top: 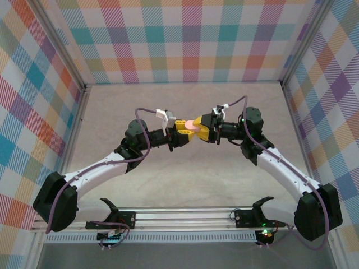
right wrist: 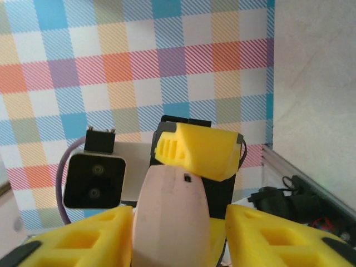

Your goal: Insert the wireless bluetooth earbuds into the charging case

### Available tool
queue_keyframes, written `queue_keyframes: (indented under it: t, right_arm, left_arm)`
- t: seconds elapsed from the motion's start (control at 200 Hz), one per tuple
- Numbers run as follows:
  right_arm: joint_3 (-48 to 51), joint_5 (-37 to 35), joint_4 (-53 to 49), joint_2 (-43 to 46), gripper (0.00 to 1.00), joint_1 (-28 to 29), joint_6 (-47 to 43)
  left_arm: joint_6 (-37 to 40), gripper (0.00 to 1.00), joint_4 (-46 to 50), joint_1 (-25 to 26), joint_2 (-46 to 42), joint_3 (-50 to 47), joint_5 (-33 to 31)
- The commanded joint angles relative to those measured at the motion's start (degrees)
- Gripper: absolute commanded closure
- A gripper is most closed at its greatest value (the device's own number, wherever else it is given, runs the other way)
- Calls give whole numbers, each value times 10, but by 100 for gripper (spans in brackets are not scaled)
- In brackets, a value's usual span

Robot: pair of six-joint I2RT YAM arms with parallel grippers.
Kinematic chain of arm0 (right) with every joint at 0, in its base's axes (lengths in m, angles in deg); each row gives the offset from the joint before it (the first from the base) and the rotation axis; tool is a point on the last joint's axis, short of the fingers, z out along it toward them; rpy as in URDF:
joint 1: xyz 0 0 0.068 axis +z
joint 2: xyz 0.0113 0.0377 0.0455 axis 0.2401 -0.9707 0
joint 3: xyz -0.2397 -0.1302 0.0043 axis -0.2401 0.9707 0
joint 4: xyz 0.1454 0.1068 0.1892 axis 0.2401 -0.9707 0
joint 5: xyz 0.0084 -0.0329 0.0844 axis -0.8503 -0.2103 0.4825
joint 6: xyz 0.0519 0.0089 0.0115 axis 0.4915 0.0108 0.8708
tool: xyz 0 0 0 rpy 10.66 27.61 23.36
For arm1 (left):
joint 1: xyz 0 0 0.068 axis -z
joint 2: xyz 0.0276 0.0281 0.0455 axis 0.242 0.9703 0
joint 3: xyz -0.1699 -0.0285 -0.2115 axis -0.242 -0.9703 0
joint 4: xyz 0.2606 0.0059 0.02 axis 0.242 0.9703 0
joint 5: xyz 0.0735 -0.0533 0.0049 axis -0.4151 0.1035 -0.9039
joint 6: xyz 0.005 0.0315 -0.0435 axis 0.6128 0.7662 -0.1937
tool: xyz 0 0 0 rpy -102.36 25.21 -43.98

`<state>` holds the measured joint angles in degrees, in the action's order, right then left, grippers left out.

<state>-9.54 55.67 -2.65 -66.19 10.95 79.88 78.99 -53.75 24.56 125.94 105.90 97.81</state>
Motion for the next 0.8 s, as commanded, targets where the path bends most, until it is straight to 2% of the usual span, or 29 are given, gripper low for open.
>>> queue_keyframes:
  t: [0.0,0.095,0.31,0.435,0.555,0.66,0.795]
  right_arm:
    - [-11,4,-52,11,37,5,-49]
    - [-35,3,-113,18,29,1,-104]
    - [-88,-17,-256,59,25,-35,-255]
    - [-147,-56,-401,85,25,-41,-418]
    - [-179,-79,-482,100,30,-41,-528]
    - [-184,-95,-528,112,31,-20,-630]
    - [-198,-161,-599,110,32,32,-747]
  left_arm:
    - [1,70,-9,-2,-22,8,18]
    - [8,70,8,-2,-31,8,15]
    - [43,70,84,-2,-64,12,4]
    - [66,70,137,-2,-80,18,1]
    - [74,70,159,-2,-96,16,-9]
    - [78,70,171,-2,-104,17,-11]
    - [78,70,189,-2,-102,27,-5]
